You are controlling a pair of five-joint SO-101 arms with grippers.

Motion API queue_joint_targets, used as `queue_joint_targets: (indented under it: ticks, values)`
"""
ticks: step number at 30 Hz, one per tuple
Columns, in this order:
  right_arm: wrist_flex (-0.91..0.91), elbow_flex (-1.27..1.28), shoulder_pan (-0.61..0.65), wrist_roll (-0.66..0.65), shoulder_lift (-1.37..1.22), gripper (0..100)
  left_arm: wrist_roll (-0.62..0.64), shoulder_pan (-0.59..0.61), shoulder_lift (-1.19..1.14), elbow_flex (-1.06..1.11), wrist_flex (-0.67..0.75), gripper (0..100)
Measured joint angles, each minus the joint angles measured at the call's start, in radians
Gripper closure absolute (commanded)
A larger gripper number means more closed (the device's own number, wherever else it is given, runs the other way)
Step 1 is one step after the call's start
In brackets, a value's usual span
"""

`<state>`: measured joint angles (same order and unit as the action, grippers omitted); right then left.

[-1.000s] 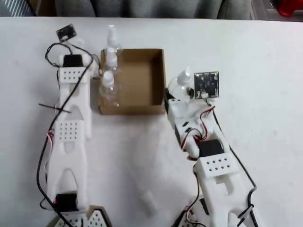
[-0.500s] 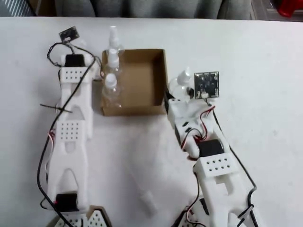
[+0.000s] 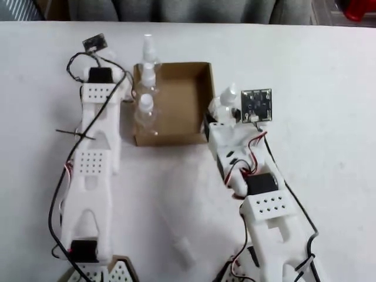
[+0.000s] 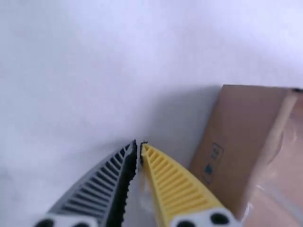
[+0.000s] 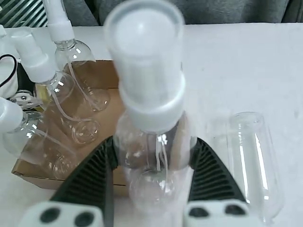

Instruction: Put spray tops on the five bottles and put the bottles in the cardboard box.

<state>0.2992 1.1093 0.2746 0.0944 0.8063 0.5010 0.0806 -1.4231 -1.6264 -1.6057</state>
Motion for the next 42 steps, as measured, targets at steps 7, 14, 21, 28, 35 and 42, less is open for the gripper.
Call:
queue_joint_targets:
  ticks: [7, 14, 21, 28, 35, 42]
  values:
    - [0.0, 0.0, 0.0, 0.0, 0.0, 98.4, -0.002, -0.003, 0.0, -0.002, -0.009, 98]
    - [-0.051, 0.0, 0.0, 0.0, 0.0, 98.4, -0.049, -0.005, 0.0, -0.002, -0.041, 98]
    - [-0.143, 0.0, 0.0, 0.0, 0.0, 98.4, -0.206, -0.005, 0.0, -0.002, -0.086, 98]
    - [-0.23, 0.0, 0.017, 0.0, 0.0, 98.4, -0.218, 0.0, 0.005, -0.002, -0.11, 98]
    - [-0.428, 0.0, 0.048, 0.0, -0.155, 98.4, -0.218, 0.011, 0.005, -0.002, -0.137, 98]
    - [-0.703, 0.0, 0.046, 0.0, -0.353, 98.4, -0.278, 0.014, 0.005, -0.002, -0.141, 98]
